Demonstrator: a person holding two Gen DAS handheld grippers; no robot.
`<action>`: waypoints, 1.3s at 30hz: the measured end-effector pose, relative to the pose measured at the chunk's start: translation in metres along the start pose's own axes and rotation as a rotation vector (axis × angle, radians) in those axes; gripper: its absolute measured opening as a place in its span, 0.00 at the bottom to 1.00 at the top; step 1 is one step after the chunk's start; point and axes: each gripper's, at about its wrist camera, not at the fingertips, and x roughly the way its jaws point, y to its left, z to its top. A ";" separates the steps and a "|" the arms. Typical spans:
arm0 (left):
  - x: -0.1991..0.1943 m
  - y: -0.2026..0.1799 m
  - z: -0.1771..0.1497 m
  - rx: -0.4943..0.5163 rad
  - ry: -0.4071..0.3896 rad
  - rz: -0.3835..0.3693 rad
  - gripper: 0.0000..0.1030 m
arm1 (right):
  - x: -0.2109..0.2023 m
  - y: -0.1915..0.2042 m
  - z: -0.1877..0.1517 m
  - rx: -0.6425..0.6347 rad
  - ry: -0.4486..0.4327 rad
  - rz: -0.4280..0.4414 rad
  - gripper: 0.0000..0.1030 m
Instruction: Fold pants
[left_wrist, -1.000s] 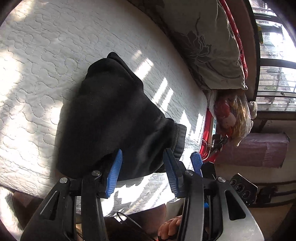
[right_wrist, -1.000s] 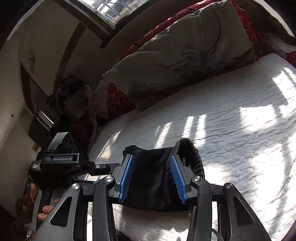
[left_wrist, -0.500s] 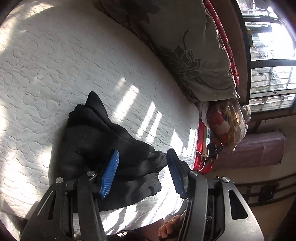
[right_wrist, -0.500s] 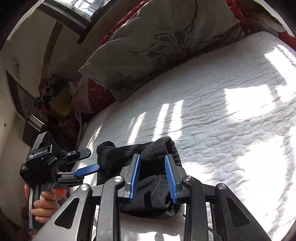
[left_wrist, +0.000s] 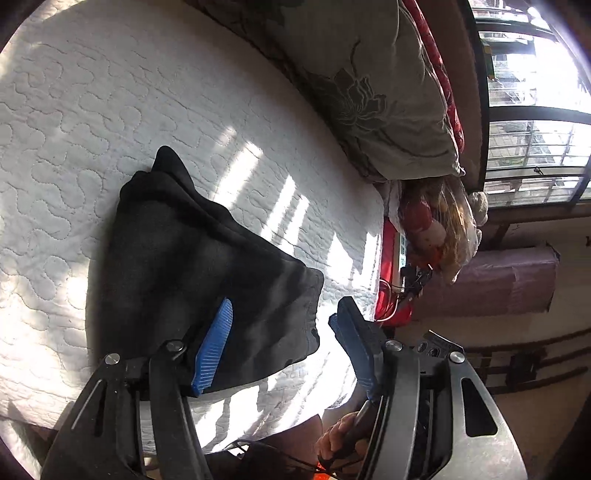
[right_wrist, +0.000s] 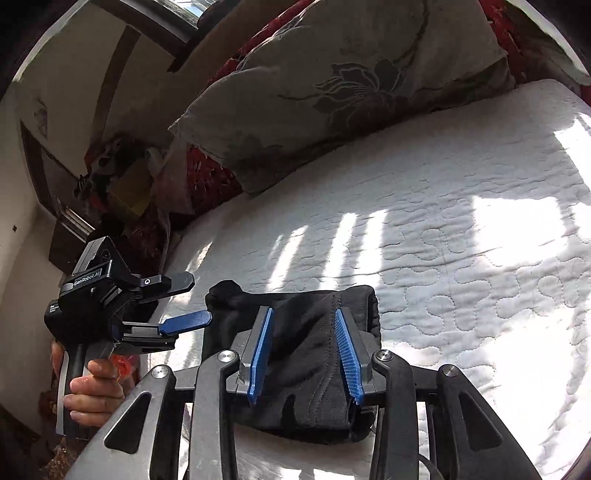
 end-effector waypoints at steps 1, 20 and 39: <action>0.003 0.005 -0.012 -0.003 0.014 -0.003 0.58 | -0.003 0.002 -0.009 -0.012 0.007 0.014 0.39; -0.043 0.050 -0.037 -0.116 -0.087 0.089 0.54 | -0.045 -0.058 -0.043 0.273 0.023 -0.042 0.65; 0.003 0.038 -0.006 0.199 -0.026 0.384 0.54 | 0.031 -0.050 -0.016 0.282 0.104 -0.048 0.71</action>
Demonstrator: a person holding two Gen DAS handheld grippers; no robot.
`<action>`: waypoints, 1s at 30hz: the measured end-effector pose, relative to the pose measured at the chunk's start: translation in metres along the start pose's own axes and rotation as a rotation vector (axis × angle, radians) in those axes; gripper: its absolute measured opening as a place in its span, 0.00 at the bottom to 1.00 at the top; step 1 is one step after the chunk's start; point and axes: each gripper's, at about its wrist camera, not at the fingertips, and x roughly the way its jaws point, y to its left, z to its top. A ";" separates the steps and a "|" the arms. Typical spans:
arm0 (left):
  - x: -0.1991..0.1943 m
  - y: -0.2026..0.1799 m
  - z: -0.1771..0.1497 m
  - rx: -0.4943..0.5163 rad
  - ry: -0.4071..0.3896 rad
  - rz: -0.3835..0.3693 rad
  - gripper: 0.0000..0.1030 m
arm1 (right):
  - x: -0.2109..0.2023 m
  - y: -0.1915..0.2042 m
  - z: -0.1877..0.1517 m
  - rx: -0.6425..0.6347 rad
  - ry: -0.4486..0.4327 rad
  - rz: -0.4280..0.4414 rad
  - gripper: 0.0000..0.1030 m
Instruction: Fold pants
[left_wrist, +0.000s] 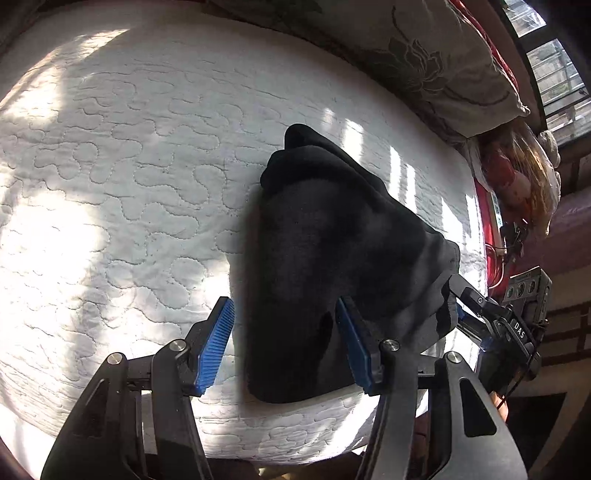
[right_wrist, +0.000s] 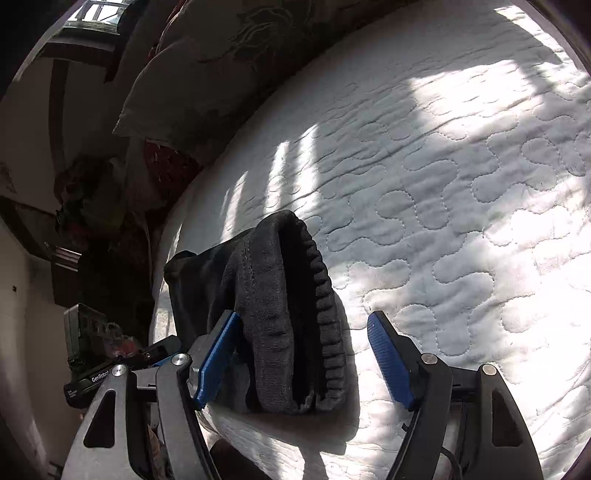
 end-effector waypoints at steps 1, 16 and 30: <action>-0.004 0.000 0.002 -0.010 -0.005 -0.041 0.54 | -0.009 0.004 0.002 -0.016 -0.053 -0.019 0.72; 0.039 -0.025 0.097 -0.082 0.047 -0.192 0.57 | 0.031 0.012 0.021 0.066 -0.049 0.204 0.55; -0.020 0.012 0.020 0.062 0.022 -0.179 0.60 | -0.014 -0.025 0.006 0.067 0.003 0.185 0.72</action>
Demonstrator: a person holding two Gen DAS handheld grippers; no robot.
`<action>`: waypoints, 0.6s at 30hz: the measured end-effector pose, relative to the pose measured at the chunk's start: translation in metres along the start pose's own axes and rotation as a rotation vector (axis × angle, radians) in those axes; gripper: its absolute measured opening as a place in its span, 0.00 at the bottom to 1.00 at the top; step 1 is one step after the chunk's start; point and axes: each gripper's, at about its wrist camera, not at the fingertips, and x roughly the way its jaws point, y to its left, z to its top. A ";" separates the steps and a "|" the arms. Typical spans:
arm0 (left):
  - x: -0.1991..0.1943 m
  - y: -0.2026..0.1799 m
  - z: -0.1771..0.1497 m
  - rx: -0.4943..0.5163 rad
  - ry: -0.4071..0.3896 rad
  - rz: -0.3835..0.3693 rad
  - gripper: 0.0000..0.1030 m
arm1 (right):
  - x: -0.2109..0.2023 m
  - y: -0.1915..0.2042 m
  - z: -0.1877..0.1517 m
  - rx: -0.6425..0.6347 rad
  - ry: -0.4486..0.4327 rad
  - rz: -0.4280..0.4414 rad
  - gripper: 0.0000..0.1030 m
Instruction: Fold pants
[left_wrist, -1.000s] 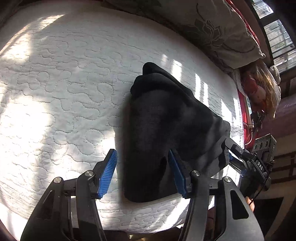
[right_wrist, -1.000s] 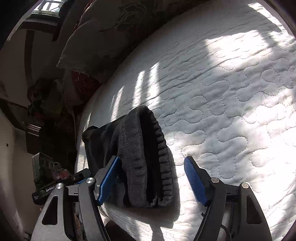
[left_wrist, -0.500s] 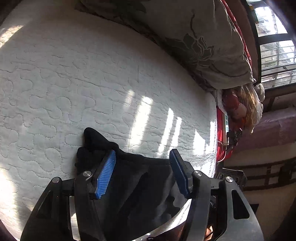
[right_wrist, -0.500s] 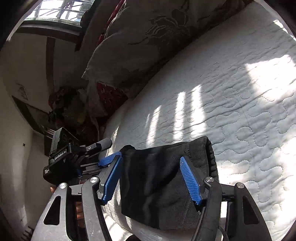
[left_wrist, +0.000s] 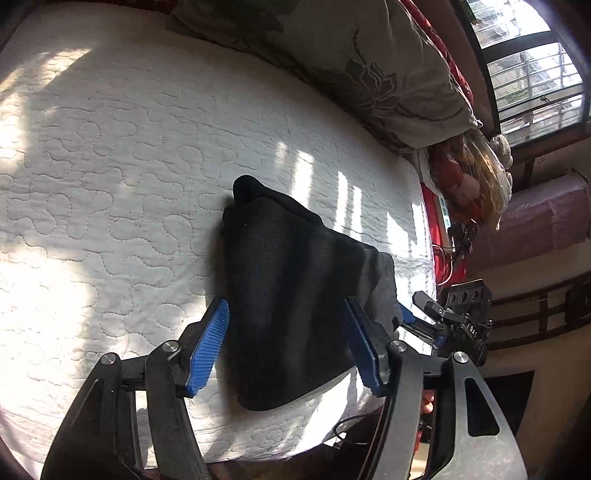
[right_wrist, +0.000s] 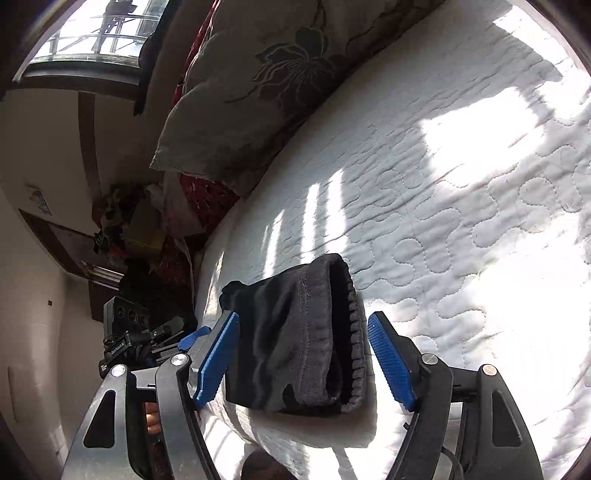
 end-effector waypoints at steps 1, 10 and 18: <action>0.005 0.002 -0.006 0.002 0.019 0.009 0.60 | 0.001 -0.004 -0.005 0.007 0.015 -0.010 0.72; 0.040 -0.007 -0.029 0.015 0.082 0.036 0.69 | 0.044 0.010 -0.016 -0.005 0.124 0.073 0.76; 0.044 -0.001 -0.026 -0.108 0.042 -0.044 0.71 | 0.043 -0.014 -0.018 0.060 0.126 0.053 0.37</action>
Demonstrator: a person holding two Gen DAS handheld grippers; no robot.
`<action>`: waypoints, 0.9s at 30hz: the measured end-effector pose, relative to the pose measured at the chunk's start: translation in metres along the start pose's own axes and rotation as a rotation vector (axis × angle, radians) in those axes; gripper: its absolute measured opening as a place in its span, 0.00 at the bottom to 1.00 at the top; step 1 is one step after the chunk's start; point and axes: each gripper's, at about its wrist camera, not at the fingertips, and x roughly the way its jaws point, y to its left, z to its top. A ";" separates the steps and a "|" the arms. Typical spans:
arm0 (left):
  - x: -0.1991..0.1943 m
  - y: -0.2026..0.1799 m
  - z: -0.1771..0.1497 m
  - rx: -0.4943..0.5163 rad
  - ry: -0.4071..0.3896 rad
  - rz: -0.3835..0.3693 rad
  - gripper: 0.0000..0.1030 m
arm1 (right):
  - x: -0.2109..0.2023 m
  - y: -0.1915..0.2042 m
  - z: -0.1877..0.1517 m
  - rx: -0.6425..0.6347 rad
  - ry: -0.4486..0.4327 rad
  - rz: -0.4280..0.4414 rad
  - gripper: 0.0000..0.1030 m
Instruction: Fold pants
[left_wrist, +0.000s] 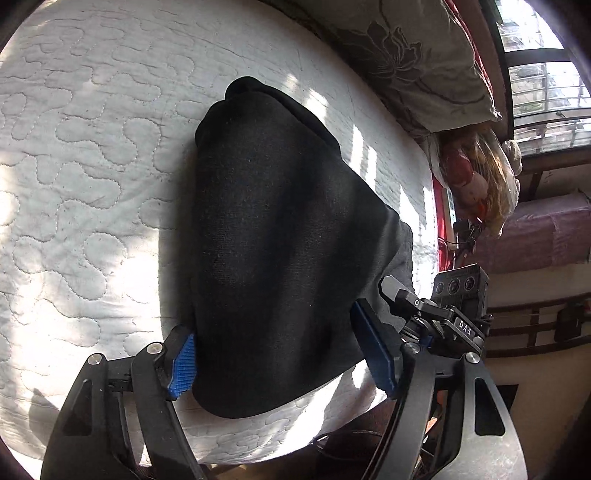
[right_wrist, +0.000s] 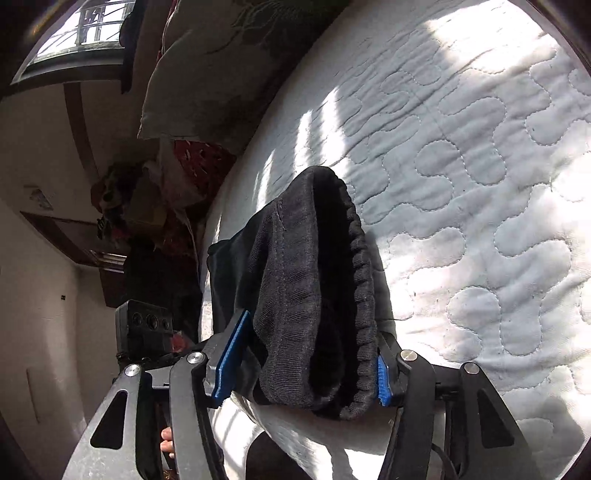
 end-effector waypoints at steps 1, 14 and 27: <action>0.000 -0.002 -0.001 -0.001 -0.009 0.008 0.69 | -0.002 -0.004 0.000 0.025 0.003 0.006 0.35; -0.027 -0.029 -0.036 0.032 -0.062 0.023 0.27 | -0.036 0.014 -0.037 0.038 0.000 0.027 0.34; -0.098 -0.034 0.070 0.082 -0.281 0.095 0.27 | 0.025 0.103 0.038 -0.046 -0.036 0.122 0.36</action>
